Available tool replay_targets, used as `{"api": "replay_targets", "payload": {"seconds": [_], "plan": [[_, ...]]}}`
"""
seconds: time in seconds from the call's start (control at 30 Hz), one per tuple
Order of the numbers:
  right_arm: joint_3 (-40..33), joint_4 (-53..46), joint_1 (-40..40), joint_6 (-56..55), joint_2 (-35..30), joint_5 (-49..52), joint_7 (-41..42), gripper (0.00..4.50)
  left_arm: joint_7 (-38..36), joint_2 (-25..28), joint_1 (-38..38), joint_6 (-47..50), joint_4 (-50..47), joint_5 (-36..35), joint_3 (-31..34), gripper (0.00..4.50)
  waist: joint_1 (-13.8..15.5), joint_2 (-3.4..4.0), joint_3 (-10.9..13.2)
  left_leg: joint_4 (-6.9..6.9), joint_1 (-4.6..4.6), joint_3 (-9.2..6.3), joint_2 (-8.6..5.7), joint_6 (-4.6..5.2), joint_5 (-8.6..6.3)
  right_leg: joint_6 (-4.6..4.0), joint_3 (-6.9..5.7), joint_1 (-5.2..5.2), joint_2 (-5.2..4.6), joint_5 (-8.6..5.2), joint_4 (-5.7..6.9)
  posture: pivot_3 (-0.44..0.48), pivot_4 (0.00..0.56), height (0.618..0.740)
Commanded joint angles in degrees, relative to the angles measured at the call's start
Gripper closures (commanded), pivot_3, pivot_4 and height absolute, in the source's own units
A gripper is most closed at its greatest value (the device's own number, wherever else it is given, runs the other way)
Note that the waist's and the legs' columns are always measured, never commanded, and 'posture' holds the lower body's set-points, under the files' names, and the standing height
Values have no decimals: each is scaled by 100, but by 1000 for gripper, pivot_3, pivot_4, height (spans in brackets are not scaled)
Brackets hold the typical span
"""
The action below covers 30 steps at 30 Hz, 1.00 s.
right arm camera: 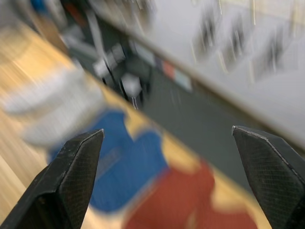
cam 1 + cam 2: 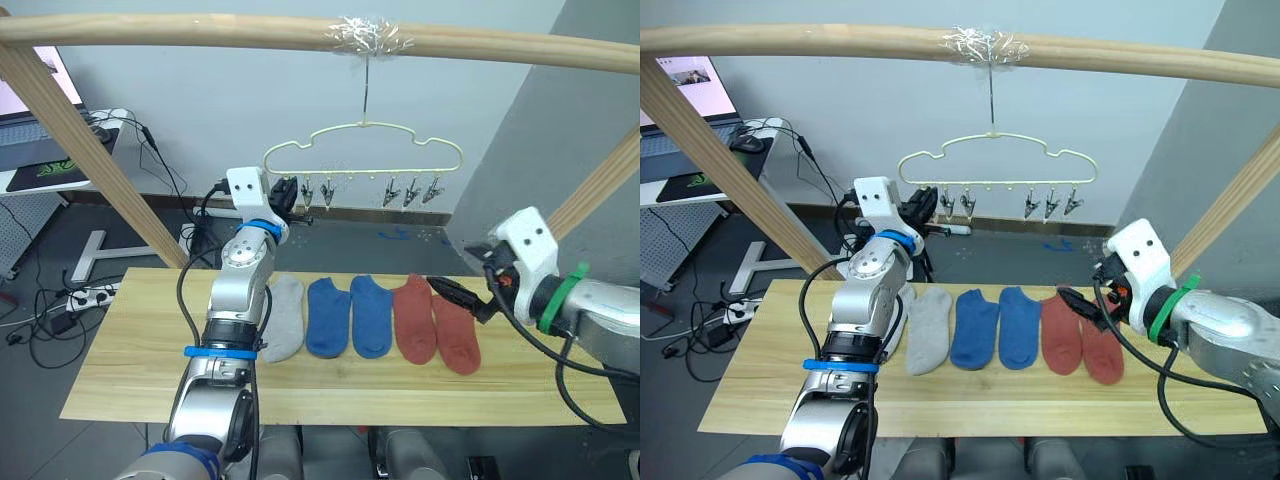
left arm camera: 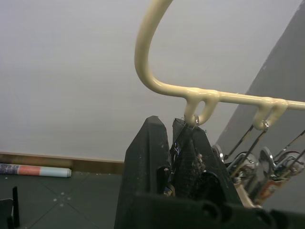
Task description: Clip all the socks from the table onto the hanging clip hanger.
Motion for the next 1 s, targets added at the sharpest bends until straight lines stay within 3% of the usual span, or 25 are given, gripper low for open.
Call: {"api": "replay_targets", "payload": {"seconds": [0.03, 0.37, 0.63, 1.0], "plan": [[738, 655, -226, -125, -93, -1016, 435, 0, -66, 31, -59, 192, -412, -135, 37, 4383, -1, 0, 12, 0, -1, 0, 0, 0, 0, 1, 0, -2, 0, -1, 0, 12, 228, 740], [2183, 3539, -1465, -161, 588, -3011, 1400, 0, -40, -30, -8, 715, -863, -379, 84, 4383, 19, 7, 150, -1, -11, -6, 1, 0, 0, -8, -3, -12, 2, 6, 3, 51, 252, 740], [2349, 5448, -2166, -567, 1349, -4071, 1842, 0, -9, -46, 84, 923, -1089, -490, 68, 4383, 49, 15, 230, -1, -13, -11, 1, -1, 1, -8, -8, -13, 1, 6, 6, 73, 261, 740], [2361, 7065, -2665, -1412, 2127, -5146, 2414, 0, 84, -68, 117, 1061, -1279, -498, 73, 4383, 96, 16, 264, -2, -13, -11, 1, -2, 1, -8, -8, -13, 1, 6, 8, 102, 276, 740]]}}
